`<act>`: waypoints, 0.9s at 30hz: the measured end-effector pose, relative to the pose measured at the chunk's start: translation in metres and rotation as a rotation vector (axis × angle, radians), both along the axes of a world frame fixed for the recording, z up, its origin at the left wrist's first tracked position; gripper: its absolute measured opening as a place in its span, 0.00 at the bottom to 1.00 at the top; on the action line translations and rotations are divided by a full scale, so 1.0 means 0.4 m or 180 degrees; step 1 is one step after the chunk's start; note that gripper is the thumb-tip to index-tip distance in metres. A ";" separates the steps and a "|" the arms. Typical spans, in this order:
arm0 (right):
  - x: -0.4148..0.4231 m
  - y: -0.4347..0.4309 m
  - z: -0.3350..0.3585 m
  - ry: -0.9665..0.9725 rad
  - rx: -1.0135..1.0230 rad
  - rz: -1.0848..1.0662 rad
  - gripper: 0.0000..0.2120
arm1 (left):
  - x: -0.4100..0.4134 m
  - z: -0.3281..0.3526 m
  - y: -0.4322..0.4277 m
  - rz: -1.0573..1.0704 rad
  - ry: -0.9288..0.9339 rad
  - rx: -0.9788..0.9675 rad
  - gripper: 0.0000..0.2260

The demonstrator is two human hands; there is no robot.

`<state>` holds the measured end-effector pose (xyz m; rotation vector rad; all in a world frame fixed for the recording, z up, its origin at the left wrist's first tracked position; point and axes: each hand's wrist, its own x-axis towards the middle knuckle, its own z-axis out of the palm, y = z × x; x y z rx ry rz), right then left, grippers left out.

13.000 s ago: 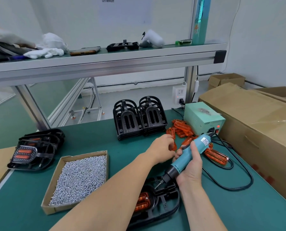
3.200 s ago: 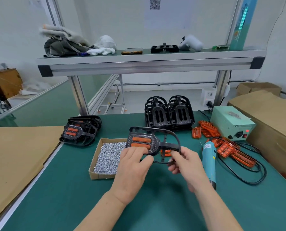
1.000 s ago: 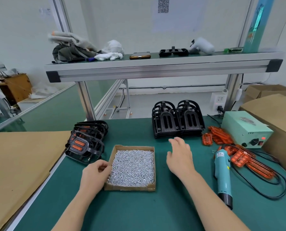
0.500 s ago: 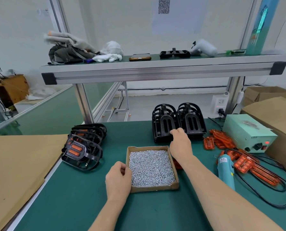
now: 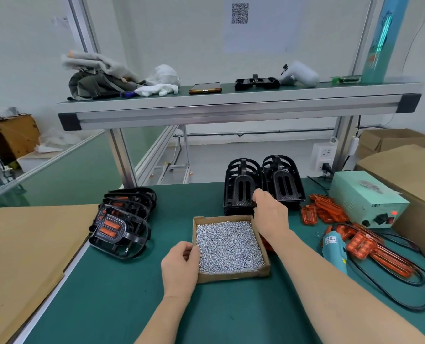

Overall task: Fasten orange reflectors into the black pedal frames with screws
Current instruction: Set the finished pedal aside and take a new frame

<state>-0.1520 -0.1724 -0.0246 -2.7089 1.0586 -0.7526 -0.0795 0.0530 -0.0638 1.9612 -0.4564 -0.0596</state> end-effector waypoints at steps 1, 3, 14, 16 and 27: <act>-0.002 0.002 0.003 -0.0038 -0.0104 0.0097 0.12 | 0.001 0.000 0.000 -0.0009 -0.0009 -0.0004 0.06; -0.008 0.010 0.010 -0.0176 -0.0329 0.0268 0.12 | 0.003 0.001 0.000 -0.0048 -0.0032 -0.0005 0.06; -0.046 0.066 0.001 -0.0747 -0.0235 0.0514 0.07 | -0.008 -0.012 -0.006 -0.0126 -0.0007 -0.0004 0.06; -0.052 0.072 -0.006 -0.0829 -0.0182 0.0550 0.06 | -0.010 -0.014 -0.004 -0.0147 -0.0027 0.0018 0.06; -0.120 0.149 0.066 -0.2138 0.1398 0.0558 0.07 | -0.036 -0.021 0.023 -0.0054 -0.0145 -0.0418 0.12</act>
